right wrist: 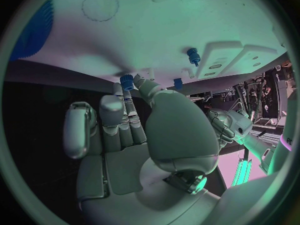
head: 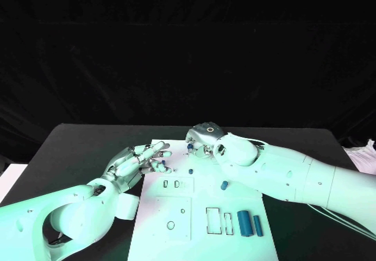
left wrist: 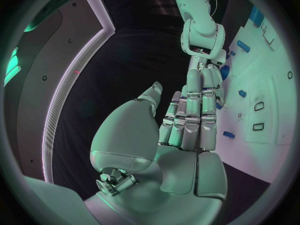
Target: Assemble the parts on the task board
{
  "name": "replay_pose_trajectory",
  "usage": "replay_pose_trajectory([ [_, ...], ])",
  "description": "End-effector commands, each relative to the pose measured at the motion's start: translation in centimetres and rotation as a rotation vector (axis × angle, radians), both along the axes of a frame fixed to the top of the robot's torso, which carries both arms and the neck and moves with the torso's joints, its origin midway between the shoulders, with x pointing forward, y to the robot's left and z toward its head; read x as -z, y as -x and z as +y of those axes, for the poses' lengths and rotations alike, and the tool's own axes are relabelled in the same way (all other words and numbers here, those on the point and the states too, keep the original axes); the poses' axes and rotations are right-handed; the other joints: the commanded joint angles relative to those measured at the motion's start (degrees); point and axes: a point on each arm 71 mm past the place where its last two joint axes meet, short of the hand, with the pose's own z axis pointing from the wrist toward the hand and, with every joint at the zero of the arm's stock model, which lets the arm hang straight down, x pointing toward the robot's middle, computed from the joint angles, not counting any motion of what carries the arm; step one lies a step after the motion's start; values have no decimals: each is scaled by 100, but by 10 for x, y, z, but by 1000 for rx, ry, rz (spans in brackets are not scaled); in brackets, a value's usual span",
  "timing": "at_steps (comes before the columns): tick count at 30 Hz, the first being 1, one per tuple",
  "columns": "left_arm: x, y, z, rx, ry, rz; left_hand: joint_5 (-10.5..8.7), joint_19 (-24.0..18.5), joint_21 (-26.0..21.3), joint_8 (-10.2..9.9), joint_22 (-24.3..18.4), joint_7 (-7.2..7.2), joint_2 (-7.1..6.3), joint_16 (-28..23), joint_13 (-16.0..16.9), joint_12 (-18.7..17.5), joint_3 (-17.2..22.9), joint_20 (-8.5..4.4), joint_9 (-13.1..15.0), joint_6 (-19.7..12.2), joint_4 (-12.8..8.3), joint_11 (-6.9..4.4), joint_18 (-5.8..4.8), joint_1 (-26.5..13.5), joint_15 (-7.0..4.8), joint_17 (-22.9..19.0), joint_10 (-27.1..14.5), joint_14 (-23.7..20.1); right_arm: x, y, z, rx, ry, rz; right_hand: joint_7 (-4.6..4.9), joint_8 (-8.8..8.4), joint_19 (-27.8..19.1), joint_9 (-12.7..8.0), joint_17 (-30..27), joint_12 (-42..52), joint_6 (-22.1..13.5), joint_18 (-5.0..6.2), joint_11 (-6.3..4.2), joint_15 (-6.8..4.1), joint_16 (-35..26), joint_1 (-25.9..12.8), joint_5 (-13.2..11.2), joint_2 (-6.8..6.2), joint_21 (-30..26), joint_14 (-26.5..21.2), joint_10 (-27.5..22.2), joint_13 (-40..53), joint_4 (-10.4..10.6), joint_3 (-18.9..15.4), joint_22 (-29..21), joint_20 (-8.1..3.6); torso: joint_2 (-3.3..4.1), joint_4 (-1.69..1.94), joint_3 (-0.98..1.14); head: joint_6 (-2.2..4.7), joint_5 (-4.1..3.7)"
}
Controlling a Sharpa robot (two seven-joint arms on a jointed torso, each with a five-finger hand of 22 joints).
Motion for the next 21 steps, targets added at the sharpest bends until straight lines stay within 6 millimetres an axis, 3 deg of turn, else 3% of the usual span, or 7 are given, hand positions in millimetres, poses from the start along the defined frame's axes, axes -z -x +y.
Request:
replay_pose_trajectory([
  [1,-2,1,-2,24,17,-5,9,-42,10,3,0,-11,-9,23,-8,-4,-7,7,-1,-44,-41,15,44,-45,-5,5,-33,-43,0,0,1,12,17,-12,-23,-23,-236,-61,-346,-9,-312,170,92,84,-266,-7,-26,-127,-284,-71,-448,-5,99,-177,-483,65,5,4,-4,4,-3],
  [3,-2,1,-2,24,16,-5,9,-42,10,3,0,-11,-9,23,-8,-4,-7,7,-1,-44,-41,15,44,-45,-5,5,-33,-43,0,0,1,14,15,-13,39,-22,-301,-57,-478,-4,-375,201,117,105,-372,32,-27,-144,-388,-89,-582,0,169,-292,-641,93,5,1,-3,4,1],
  [8,-2,1,-2,24,15,-4,9,-51,8,3,-1,-8,-7,19,-8,-3,-6,9,-1,-48,-46,17,44,-44,-2,9,-40,-55,-2,3,-1,12,4,-22,71,-2,-290,-41,-545,32,-357,209,113,106,-430,150,-23,-103,-433,-72,-571,15,265,-391,-684,108,10,3,-2,7,-32],
  [14,-2,1,-1,22,13,-2,9,-51,8,3,-1,-8,-7,19,-8,-3,-6,9,-1,-48,-46,17,44,-44,-2,9,-40,-55,-10,15,-14,0,-42,-41,57,11,-126,-27,-358,182,-260,159,27,40,-294,230,-17,-36,-300,8,-160,69,348,-387,-432,59,6,-19,9,24,-40],
  [19,-2,1,0,21,13,-1,9,-51,8,3,-1,-8,-7,19,-8,-3,-6,9,-1,-48,-46,17,44,-44,-2,9,-40,-55,-23,24,-45,36,-147,-29,70,58,262,-2,579,399,-74,-1,-59,-38,398,223,2,-79,164,213,462,192,448,-357,391,-11,-4,-48,-2,62,-65],
  [20,-2,1,1,21,13,-1,9,-57,6,4,-1,-7,-3,18,-9,-2,-3,11,-1,-51,-50,18,45,-43,-1,13,-45,-63,-25,24,-52,51,-166,-13,76,52,342,-5,852,446,-68,-35,-77,-57,591,222,13,-105,264,257,590,227,463,-355,569,-25,-9,-56,-1,67,-70],
  [21,-2,1,1,21,12,-1,10,-60,6,4,-2,-7,-1,17,-9,-2,-2,12,-1,-52,-52,19,45,-42,0,15,-48,-66,-27,25,-61,72,-187,11,72,20,456,-19,1491,526,-116,-85,-107,-90,1024,234,40,-143,405,346,771,286,470,-357,823,-39,-12,-61,-2,76,-84],
])
